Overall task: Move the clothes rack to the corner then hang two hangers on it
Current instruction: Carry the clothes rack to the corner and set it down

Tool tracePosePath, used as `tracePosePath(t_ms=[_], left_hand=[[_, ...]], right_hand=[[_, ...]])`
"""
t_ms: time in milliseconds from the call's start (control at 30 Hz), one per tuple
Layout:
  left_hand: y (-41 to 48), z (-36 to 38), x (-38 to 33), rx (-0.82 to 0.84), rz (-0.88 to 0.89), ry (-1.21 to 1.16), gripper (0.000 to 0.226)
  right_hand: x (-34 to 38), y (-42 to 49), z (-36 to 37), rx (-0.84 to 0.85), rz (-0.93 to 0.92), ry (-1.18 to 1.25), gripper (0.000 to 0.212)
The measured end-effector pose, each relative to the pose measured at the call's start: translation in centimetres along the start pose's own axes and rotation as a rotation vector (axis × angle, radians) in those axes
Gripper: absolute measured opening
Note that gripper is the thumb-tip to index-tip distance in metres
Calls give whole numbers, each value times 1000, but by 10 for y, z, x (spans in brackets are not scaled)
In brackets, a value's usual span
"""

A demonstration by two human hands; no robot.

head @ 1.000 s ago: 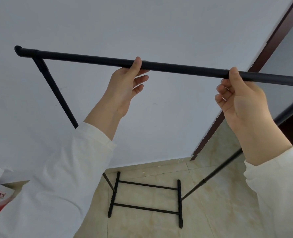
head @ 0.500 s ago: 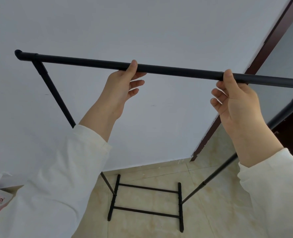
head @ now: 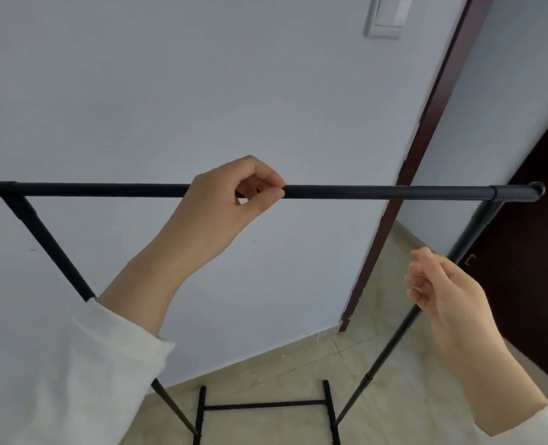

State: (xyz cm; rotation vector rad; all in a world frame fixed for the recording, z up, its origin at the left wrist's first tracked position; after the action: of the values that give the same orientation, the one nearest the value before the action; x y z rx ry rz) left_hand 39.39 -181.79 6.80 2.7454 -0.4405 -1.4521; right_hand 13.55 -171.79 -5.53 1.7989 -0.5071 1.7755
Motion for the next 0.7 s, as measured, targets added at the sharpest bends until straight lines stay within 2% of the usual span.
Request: tracePosePath(t_ms=[100, 200, 300, 433, 633, 700], left_hand=[[9, 15, -32, -21, 166, 128, 12], [19, 40, -58, -15, 292, 269, 23], [23, 70, -78, 10, 374, 389, 29], [29, 104, -96, 29, 455, 497, 34], [40, 120, -106, -1, 489, 506, 25], [45, 118, -111, -17, 496, 507, 24]], right_hand=[[-6, 2, -41, -162, -75, -109, 16], [-1, 13, -61, -199, -195, -287, 24], [0, 25, -65, -113, -254, -471, 29], [-9, 38, -72, -10, -219, -568, 35], [-14, 58, -77, 128, -268, -584, 15], [-11, 67, -77, 129, -305, -545, 15]])
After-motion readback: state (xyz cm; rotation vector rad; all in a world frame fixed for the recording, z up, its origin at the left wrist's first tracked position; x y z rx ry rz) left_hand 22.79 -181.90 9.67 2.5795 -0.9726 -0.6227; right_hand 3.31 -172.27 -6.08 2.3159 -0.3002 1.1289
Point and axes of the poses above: each hand's wrist, its own y-axis towards the middle knuckle, its own z-axis out of the palm, x = y × z, the point moved 8 cm from there along y, towards the middle knuckle, and after that the axes turned 15 degrees about -z, right-handed, at the moved point
